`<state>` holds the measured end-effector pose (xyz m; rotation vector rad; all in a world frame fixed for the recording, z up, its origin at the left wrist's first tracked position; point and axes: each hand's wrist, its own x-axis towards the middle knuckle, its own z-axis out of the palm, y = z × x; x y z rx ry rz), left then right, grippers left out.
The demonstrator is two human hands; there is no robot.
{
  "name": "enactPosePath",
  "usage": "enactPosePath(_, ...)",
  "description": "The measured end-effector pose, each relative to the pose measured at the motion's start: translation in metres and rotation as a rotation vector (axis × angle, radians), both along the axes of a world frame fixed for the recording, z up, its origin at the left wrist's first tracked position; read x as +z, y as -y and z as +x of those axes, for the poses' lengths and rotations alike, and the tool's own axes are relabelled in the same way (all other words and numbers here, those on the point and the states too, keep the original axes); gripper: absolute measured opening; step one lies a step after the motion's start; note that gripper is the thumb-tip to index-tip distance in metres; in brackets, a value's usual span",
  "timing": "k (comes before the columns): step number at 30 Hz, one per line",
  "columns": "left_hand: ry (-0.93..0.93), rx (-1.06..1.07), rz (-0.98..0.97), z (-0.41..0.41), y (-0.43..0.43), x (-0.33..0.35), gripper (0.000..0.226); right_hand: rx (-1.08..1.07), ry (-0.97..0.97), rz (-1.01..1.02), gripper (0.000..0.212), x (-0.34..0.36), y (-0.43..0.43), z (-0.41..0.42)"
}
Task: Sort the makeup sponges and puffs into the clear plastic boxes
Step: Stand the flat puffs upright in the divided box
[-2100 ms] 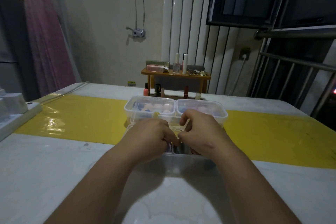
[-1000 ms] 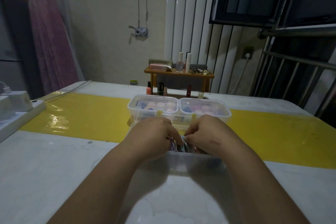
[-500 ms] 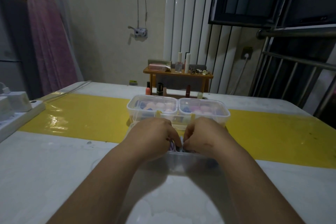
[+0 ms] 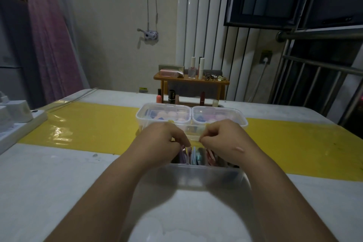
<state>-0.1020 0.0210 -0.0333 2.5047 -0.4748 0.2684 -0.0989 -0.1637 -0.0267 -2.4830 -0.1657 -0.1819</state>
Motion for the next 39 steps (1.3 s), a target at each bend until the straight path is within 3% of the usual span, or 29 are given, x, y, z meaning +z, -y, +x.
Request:
enactPosePath(4, 0.148, 0.147, 0.100, 0.006, -0.009, 0.000, 0.030, -0.072, 0.099, 0.014, 0.017, -0.004, 0.004, 0.003)
enactPosePath(9, 0.216, 0.315, 0.000, 0.016, -0.021, -0.003, 0.029, -0.153, 0.159, 0.015, 0.018, -0.006, 0.010, 0.006)
enactPosePath(25, -0.035, 0.469, -0.594, 0.025, -0.032, -0.009, 0.048, -0.500, 0.157, -0.077, 0.017, -0.013, 0.026, 0.015)
enactPosePath(39, -0.210, 0.512, -0.729, 0.032, -0.033, -0.013, 0.047, -0.536, 0.116, -0.067, 0.019, -0.009, 0.022, 0.011)
